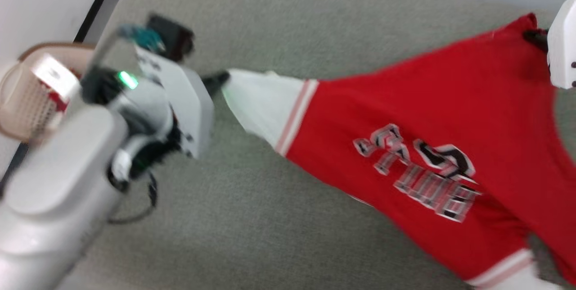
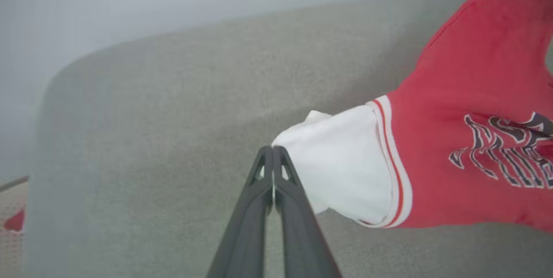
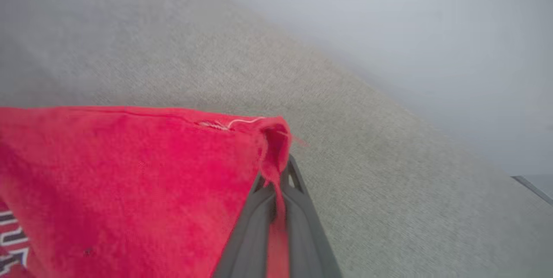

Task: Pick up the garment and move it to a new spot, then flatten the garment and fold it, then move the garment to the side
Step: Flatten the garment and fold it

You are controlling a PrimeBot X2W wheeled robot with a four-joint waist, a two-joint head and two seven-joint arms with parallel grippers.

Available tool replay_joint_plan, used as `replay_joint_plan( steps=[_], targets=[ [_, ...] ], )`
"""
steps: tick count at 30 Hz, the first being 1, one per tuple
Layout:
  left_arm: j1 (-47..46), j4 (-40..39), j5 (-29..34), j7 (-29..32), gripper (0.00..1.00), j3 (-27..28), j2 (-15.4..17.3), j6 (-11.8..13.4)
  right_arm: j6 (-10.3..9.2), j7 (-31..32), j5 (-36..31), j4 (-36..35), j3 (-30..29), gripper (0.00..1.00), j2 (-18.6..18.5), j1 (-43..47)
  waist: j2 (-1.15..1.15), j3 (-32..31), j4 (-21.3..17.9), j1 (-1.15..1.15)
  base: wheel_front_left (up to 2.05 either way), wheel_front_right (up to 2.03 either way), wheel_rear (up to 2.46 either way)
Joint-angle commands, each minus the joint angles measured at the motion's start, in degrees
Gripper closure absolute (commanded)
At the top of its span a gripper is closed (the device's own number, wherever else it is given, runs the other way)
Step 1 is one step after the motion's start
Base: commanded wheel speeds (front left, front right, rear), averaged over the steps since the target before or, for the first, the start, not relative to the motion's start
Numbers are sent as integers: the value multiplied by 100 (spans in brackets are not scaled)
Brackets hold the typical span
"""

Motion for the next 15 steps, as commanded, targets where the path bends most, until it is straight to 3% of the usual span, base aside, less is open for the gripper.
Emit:
replay_joint_plan(
  steps=[1, 7, 15],
  targets=[
    [-219, -22, 50, 144, 100, 56, 95, 49, -6, -110, 112, -73, -11, 100, -46, -54, 0, -518, -455, 0, 0, 0, 0],
    [-1054, 216, 198, 580, 100, 204, 492, -113, -6, -571, 367, -588, 13, 100, -243, -144, 0, -1010, -780, 0, 0, 0, 0],
    [-1954, 583, 379, 1035, 100, 229, 676, -291, -6, -770, 677, -1439, -126, 100, -604, -172, 0, -1475, -1043, 0, 0, 0, 0]
  ],
)
